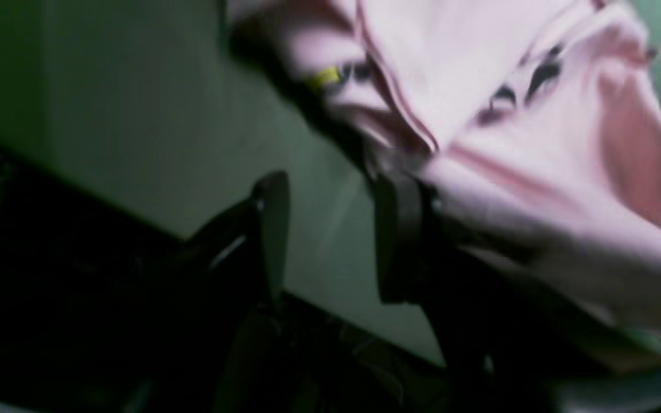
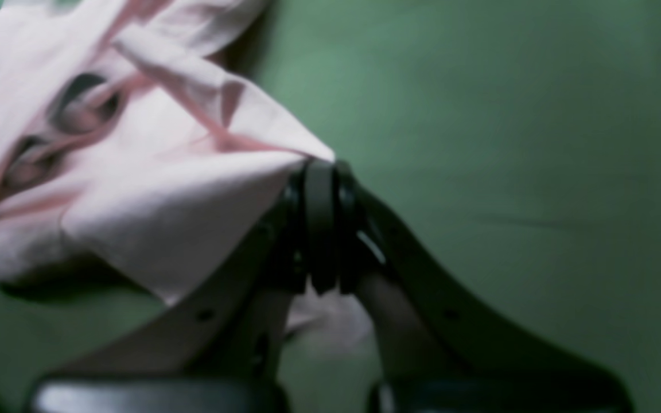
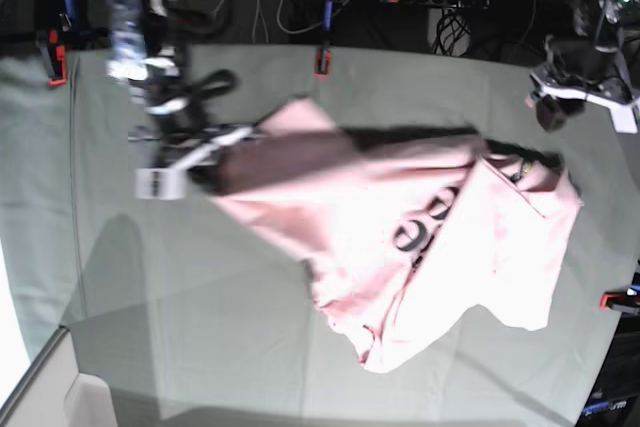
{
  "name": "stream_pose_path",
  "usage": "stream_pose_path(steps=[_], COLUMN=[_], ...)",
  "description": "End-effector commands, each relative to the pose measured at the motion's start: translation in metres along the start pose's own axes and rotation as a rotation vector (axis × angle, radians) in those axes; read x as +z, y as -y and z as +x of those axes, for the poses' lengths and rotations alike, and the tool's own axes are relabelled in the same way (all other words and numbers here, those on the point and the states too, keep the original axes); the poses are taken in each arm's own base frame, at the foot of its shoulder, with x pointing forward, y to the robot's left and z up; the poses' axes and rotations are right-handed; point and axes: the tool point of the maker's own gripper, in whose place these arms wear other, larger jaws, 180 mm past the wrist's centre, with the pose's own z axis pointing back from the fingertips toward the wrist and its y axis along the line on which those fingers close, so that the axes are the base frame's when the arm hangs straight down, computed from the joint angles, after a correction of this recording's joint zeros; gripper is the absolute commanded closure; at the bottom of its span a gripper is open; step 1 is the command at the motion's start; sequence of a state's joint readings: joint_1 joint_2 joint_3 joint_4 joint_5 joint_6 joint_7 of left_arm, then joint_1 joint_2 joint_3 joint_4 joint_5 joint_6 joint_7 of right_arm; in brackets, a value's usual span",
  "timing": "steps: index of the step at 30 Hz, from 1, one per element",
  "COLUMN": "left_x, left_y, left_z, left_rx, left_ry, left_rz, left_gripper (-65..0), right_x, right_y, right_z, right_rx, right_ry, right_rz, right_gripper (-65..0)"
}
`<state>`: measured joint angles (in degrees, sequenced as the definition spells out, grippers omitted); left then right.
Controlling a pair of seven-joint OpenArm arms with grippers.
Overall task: Layout the t-shirt on the table in an organized manner, then fold the t-shirt properly
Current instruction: 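Pass the shirt edge to the right gripper and grasp another edge with left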
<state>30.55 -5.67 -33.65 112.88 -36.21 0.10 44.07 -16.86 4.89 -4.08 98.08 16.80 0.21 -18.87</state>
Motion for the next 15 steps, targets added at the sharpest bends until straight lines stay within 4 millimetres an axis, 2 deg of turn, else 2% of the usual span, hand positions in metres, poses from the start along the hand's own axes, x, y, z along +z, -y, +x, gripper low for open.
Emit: stream_pose_path(steps=[1, 3, 8, 13, 15], left_x=[0.000, -0.002, -0.007, -0.010, -0.014], left_y=[0.009, 0.017, 0.034, 0.051, 0.063], left_z=[0.006, 0.007, 0.003, -0.007, -0.003], left_rx=[-0.008, -0.015, -0.019, -0.030, -0.033], left_ry=[0.020, 0.020, 0.007, -0.020, -0.013], left_rz=[-0.027, -0.047, -0.090, -0.137, -0.166], left_gripper=[-23.5, -23.5, -23.5, -23.6, -23.8], right_x=[0.005, 0.011, 0.024, 0.031, 0.032], right_y=[0.012, 0.035, 0.069, 0.074, 0.074], right_z=[0.018, 0.026, 0.016, 0.004, 0.002], right_rx=[0.011, 0.019, 0.009, 0.007, 0.007], right_ry=[0.059, 0.076, 0.056, 0.027, 0.022], right_rz=[-0.023, -0.076, -0.162, -0.175, -0.176], right_gripper=[0.0, 0.0, 0.0, 0.0, 0.0])
